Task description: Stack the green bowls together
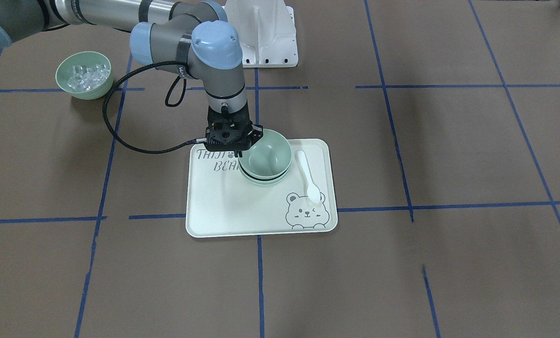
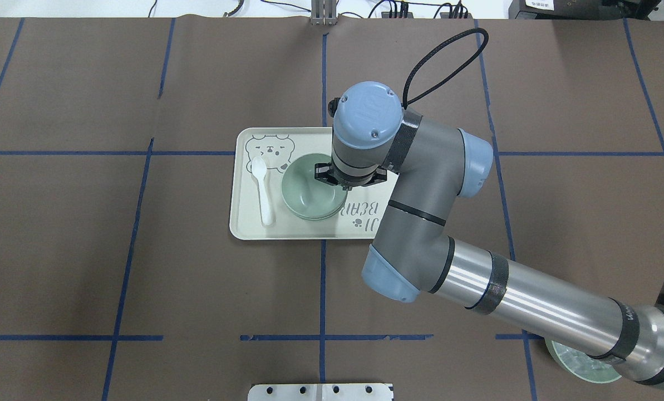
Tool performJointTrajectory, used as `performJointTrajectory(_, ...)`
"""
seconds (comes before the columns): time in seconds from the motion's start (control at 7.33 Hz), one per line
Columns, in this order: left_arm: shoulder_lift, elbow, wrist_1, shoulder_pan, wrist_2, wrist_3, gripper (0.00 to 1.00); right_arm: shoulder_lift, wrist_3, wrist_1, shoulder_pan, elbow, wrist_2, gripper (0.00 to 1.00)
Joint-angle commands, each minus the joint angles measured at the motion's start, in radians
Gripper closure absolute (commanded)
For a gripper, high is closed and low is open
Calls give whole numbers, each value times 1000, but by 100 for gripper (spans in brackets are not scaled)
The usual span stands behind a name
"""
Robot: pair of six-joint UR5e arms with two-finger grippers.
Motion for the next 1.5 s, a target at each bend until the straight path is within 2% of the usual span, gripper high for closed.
performJointTrajectory(0.0, 0, -4, 0, 0, 0, 0, 0, 1, 1, 1, -1, -8, -5, 39)
performJointTrajectory(0.14, 0, -7, 0, 0, 0, 0, 0, 3, 2, 1, -1, -8, -8, 0)
performJointTrajectory(0.27, 0, -5, 0, 0, -2, 0, 0, 1, -5, 1, 4, -3, -6, 0)
performJointTrajectory(0.41, 2, -7, 0, 0, -2, 0, 0, 0, -22, -10, 59, 10, 33, 0)
performJointTrajectory(0.55, 6, -4, -5, -2, -2, 5, 0, -29, -107, -12, 150, 15, 140, 0)
performJointTrajectory(0.68, 6, -4, -2, 0, 0, 6, 0, -92, -286, -13, 270, 27, 241, 0)
performJointTrajectory(0.95, 5, -5, 2, 0, -2, 2, 0, -260, -761, -42, 569, 36, 422, 0)
performJointTrajectory(1.09, 3, -7, 2, 0, -2, 2, 0, -320, -1009, -102, 693, 44, 449, 0)
performJointTrajectory(1.36, 5, -5, -3, 0, 0, 3, 0, -561, -1445, -130, 867, 81, 448, 0)
